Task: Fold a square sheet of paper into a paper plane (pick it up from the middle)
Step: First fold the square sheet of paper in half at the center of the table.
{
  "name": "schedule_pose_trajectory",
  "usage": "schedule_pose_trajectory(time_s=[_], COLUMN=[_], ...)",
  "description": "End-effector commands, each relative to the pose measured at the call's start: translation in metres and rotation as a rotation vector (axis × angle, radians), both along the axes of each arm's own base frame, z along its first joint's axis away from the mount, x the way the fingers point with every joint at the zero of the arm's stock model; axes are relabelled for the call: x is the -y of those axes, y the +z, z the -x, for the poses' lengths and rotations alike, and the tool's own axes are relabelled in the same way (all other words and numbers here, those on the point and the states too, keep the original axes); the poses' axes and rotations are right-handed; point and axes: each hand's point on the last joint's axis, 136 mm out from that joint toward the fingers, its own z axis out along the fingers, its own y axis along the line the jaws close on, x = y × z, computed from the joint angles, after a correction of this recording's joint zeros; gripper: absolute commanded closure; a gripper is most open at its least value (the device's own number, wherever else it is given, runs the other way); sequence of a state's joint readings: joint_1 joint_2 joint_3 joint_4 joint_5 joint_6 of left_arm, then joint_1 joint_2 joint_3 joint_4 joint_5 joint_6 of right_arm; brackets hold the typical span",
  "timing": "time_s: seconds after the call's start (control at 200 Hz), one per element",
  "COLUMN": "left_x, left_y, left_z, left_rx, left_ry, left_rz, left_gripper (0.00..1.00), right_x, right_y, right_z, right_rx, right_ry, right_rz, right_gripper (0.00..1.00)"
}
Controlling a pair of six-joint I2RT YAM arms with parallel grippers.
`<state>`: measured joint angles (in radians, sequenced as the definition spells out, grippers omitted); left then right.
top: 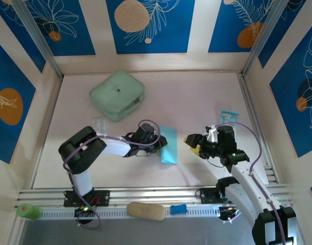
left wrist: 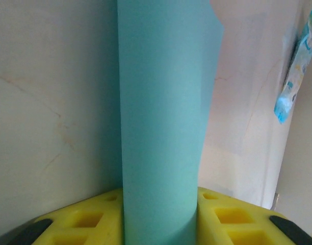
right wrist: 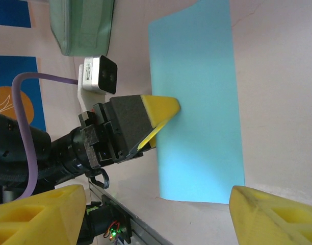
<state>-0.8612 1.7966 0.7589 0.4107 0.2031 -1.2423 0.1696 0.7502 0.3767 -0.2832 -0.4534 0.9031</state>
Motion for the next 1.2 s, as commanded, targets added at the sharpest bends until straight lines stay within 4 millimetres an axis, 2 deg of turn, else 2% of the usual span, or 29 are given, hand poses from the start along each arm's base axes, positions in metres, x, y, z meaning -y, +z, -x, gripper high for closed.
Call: schedule_pose_trajectory(time_s=[0.0, 0.125, 0.22, 0.415, 0.595, 0.765, 1.195], left_x=[-0.012, -0.013, -0.017, -0.03, -0.041, -0.055, -0.049], left_y=[-0.011, -0.011, -0.011, -0.01, -0.003, 0.001, -0.014], left_z=[0.004, 0.006, 0.006, 0.009, 0.005, 0.001, 0.005], left_rx=[-0.006, 0.003, 0.005, 0.017, 0.052, 0.083, 0.047], left_ry=[0.065, 0.079, 0.074, 0.006, -0.066, -0.086, -0.13], left_rz=[-0.061, -0.066, -0.1, -0.294, -0.443, -0.553, -0.542], left_gripper=[0.66, 0.65, 0.62, 0.48, 0.41, 0.39, 0.43], right_x=[-0.003, -0.004, -0.005, -0.006, -0.008, -0.01, -0.017], right_y=[-0.007, -0.009, -0.011, -0.013, -0.015, -0.018, -0.023], right_z=[0.007, 0.008, 0.008, 0.007, 0.007, 0.007, 0.006], right_rx=[-0.039, -0.051, -0.059, -0.067, -0.073, -0.084, -0.112], right_ry=[0.02, 0.028, 0.03, 0.038, 0.047, 0.055, 0.086], right_rz=[-0.022, -0.02, -0.019, -0.01, -0.01, -0.001, 0.017], right_gripper=[0.26, 0.26, 0.26, 0.25, 0.25, 0.25, 0.25])
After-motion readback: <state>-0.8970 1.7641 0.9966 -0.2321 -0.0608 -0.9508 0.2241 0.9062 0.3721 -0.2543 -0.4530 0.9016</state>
